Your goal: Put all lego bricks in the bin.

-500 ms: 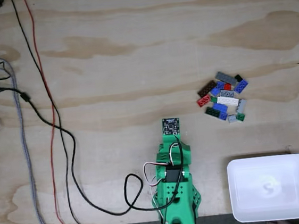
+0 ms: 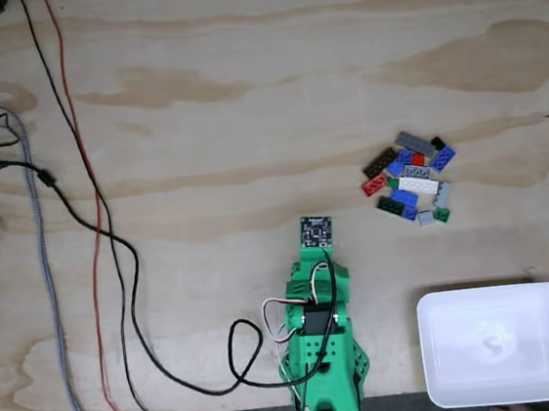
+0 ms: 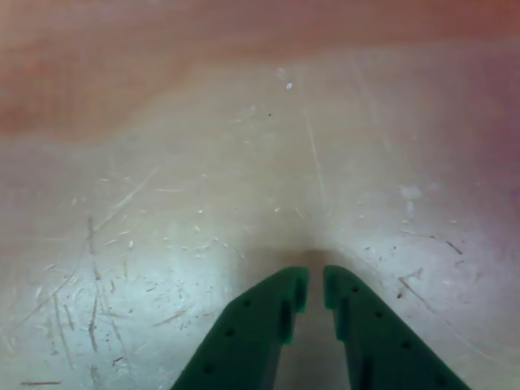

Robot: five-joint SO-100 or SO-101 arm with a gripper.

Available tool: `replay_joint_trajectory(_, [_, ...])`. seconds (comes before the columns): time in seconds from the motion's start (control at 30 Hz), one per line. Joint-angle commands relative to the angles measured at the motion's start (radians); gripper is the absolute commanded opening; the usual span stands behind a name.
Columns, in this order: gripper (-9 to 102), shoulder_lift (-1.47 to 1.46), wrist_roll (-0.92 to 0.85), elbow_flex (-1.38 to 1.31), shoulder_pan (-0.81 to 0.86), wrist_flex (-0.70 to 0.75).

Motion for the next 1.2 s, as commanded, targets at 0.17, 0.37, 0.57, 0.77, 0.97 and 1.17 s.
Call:
replay_joint_trajectory(0.17, [0,0.0,0.017,-0.011,-0.009,0.021])
replay_joint_trajectory(0.37, [0,0.0,0.017,-0.011,-0.009,0.021])
replay_joint_trajectory(0.57, [0,0.0,0.009,-0.011,-0.003,0.021])
replay_joint_trajectory(0.77, [0,-0.291,0.179,-0.482,-0.109,-0.021])
replay_joint_trajectory(0.97, [6,-0.792,0.324,-0.756,-0.003,-0.123])
replay_joint_trajectory(1.17, [10,-1.223,0.399,-0.799,0.172,-0.397])
